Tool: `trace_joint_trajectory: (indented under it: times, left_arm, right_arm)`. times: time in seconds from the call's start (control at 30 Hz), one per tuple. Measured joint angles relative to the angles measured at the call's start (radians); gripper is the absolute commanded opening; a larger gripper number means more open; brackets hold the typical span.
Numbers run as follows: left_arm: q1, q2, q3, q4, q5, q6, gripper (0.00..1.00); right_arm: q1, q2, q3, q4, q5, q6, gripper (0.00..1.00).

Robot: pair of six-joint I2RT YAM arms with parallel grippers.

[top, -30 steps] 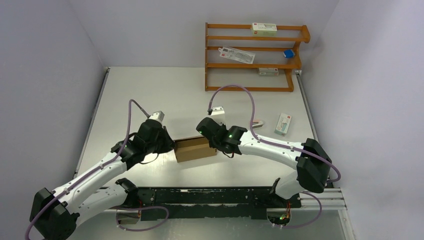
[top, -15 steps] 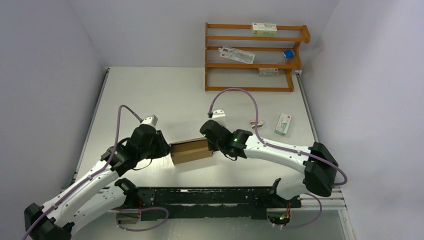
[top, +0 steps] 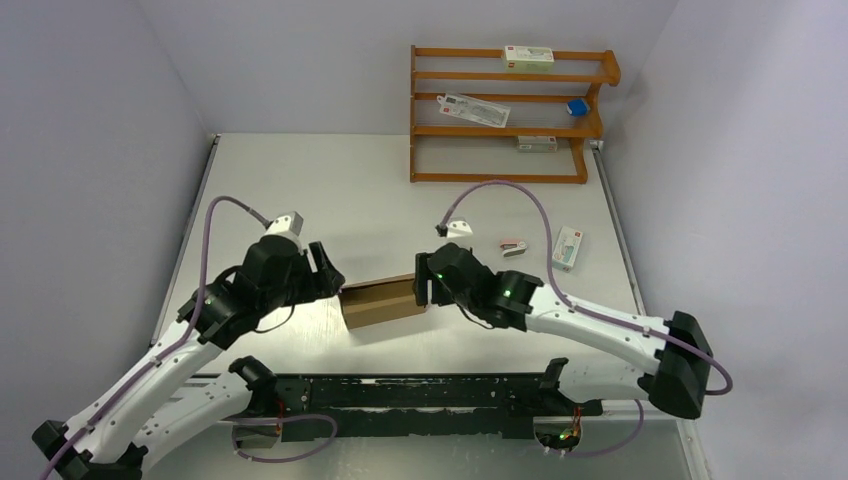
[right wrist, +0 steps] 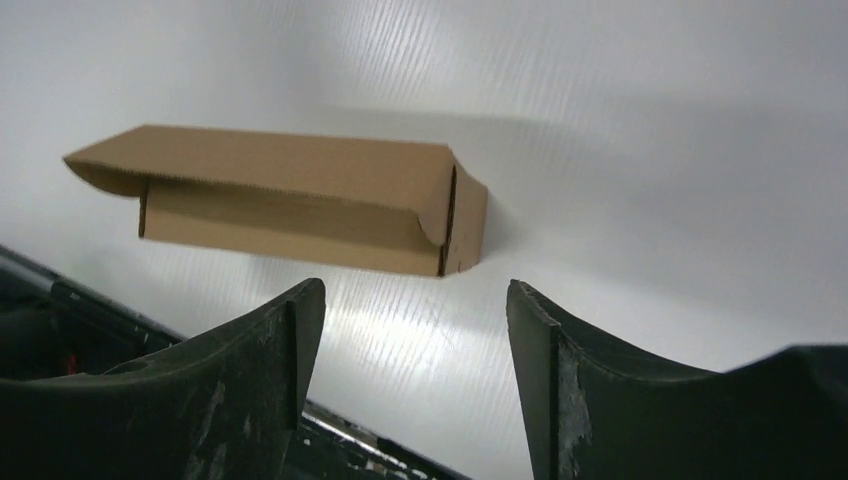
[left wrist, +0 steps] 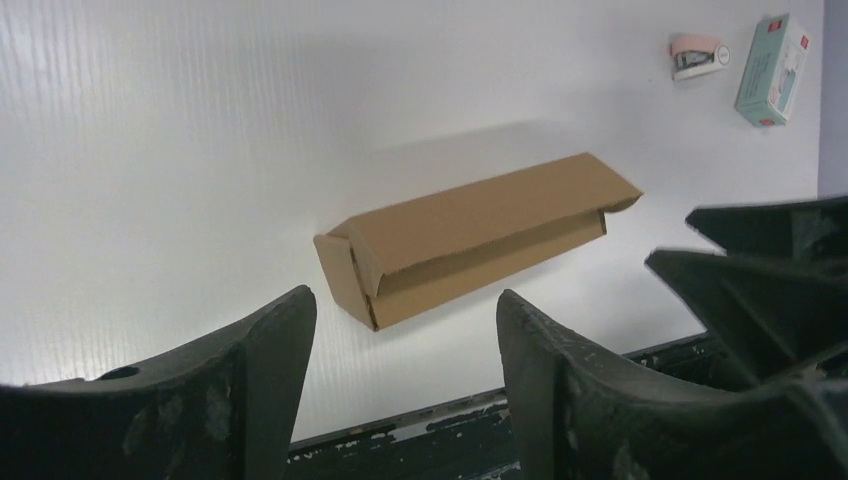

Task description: Fold the paper box

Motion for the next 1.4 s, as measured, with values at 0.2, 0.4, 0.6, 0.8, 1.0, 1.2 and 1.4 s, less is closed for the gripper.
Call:
trace_joint_trajectory:
  times: [0.2,0.4,0.6,0.8,1.0,1.2,1.4]
  left_arm:
    - [0.007,0.15,0.113,0.013,-0.041,0.065,0.74]
    - [0.064,0.308,0.149,0.084,0.007,0.129,0.7]
    - [0.109,0.418,0.145,0.153,0.098,0.147,0.55]
    - [0.111,0.455,0.086,0.207,0.18,0.146,0.44]
    - [0.111,0.455,-0.004,0.225,0.235,0.139,0.39]
    - [0.111,0.431,-0.07,0.25,0.273,0.117,0.37]
    - [0.114,0.384,-0.119,0.289,0.272,0.069,0.35]
  right_arm:
    - [0.0,-0.136,-0.181,0.109,-0.099,0.034,0.73]
    - [0.031,-0.169,-0.323,0.257,-0.178,0.093,0.69]
    - [0.072,-0.123,-0.403,0.429,-0.203,0.135,0.57]
    - [0.079,-0.007,-0.407,0.589,-0.207,0.154,0.49]
    - [0.079,0.091,-0.407,0.703,-0.197,0.164,0.45]
    - [0.078,0.13,-0.395,0.742,-0.17,0.154,0.42]
    - [0.077,0.204,-0.357,0.758,-0.165,0.139,0.4]
